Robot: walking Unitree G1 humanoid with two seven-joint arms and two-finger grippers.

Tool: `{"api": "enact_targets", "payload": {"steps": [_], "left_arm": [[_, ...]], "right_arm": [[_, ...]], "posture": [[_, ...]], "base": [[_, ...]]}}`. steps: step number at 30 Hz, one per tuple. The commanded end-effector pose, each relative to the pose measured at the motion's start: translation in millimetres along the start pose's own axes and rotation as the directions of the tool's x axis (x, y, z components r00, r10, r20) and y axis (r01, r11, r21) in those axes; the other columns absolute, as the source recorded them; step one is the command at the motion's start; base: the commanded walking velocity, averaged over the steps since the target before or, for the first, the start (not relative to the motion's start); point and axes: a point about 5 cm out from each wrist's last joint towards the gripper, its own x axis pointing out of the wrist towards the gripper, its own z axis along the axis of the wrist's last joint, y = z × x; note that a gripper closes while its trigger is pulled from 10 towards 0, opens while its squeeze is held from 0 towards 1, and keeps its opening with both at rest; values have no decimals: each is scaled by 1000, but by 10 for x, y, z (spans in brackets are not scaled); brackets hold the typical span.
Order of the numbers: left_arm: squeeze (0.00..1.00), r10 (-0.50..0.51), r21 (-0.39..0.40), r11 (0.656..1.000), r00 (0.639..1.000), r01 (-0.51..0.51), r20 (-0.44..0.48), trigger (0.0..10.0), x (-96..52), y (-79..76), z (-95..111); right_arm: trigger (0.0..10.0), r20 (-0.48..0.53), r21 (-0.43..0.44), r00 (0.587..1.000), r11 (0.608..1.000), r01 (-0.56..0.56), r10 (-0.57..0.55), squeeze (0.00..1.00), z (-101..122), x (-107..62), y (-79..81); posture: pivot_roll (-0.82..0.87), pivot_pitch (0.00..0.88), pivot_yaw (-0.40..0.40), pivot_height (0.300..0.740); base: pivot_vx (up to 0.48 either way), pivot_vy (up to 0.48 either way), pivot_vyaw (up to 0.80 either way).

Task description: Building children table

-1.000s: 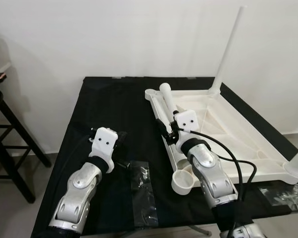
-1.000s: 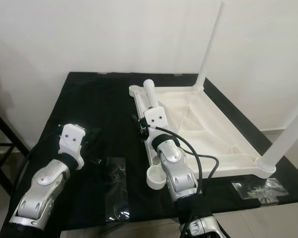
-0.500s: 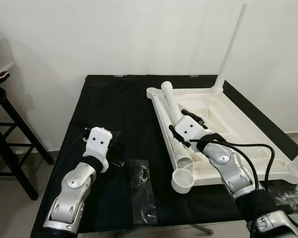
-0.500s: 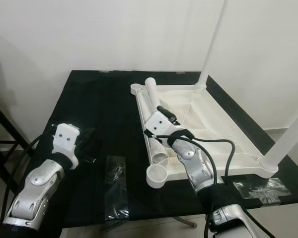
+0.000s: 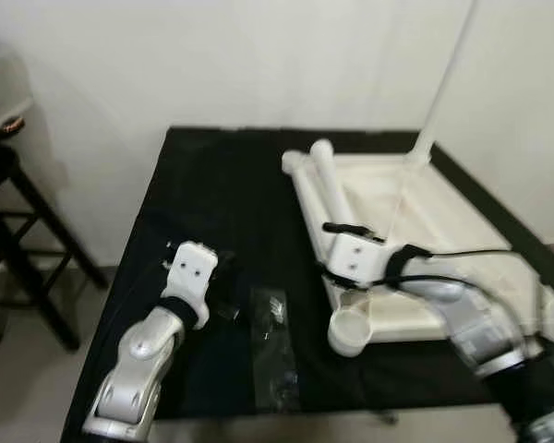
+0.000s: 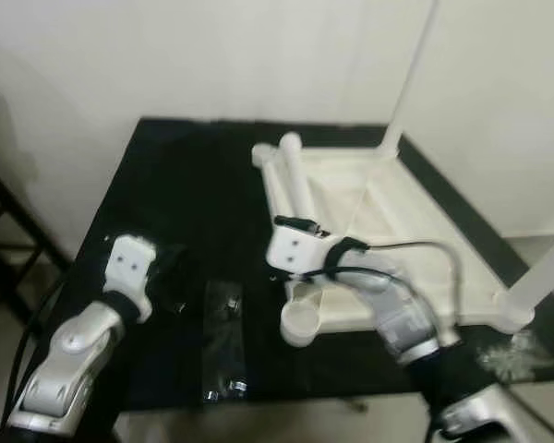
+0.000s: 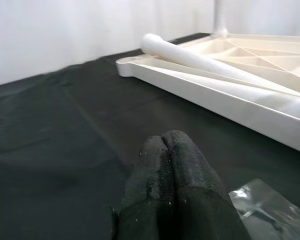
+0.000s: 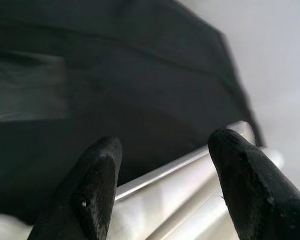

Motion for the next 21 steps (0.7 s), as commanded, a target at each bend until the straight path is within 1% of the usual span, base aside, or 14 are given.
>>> {"api": "enact_targets", "payload": {"steps": [1,3,4,5,6,8,9,13,15,16,17,21], "left_arm": [[0,-26,8,1000,1000,26,-15,10000,-14,-44,-17],[0,-26,8,1000,1000,26,-15,10000,-14,-44,-17],[0,-34,9,999,999,34,-16,10000,-18,-53,-15],[0,-34,9,999,999,34,-16,10000,-18,-53,-15],[0,-52,20,998,998,52,-18,10000,-25,-65,-7],[0,-52,20,998,998,52,-18,10000,-25,-65,-7],[0,-65,30,997,998,66,-20,10000,-30,-73,-2],[0,-71,32,997,997,72,-21,10000,-33,-79,0],[0,-77,32,996,997,78,-22,10000,-36,-92,2],[0,-77,32,996,997,78,-22,10000,-36,-92,2],[0,-81,33,996,996,82,-24,10000,-36,-107,-2],[0,-89,32,995,996,90,-25,10000,-37,-138,-8]], "right_arm": [[10000,30,19,994,994,-103,103,0,57,-153,56],[10000,30,19,994,994,-103,103,0,57,-153,56],[10000,15,25,990,990,-140,140,0,36,-247,96],[10000,15,25,990,990,-140,140,0,36,-247,96],[10000,-28,51,979,978,-201,203,0,-34,-360,211],[10000,-28,51,979,978,-201,203,0,-34,-360,211],[10000,-47,67,973,972,-223,226,0,-65,-395,262],[10000,-59,69,972,972,-223,227,0,-67,-403,256],[10000,-108,50,970,976,-213,217,0,-100,-398,229],[10000,-108,50,970,976,-213,217,0,-100,-398,229],[10000,-136,33,967,976,-214,216,0,-125,-385,232],[10000,-161,23,969,983,-184,185,0,-145,-337,227]], "posture": [[8,86,-79,740],[8,86,-79,740],[6,90,-78,740],[6,90,-78,740],[0,95,-72,740],[0,95,-72,740],[-1,97,-66,740],[-3,97,-64,740],[-4,98,-67,740],[-4,98,-67,740],[-3,97,-68,740],[-3,96,-70,740]], "base": [[0,0,0],[0,0,0],[0,0,0],[0,0,0],[0,0,0],[0,0,0],[0,0,0],[0,0,0],[0,0,0],[0,0,0],[0,0,0],[0,0,0]]}}
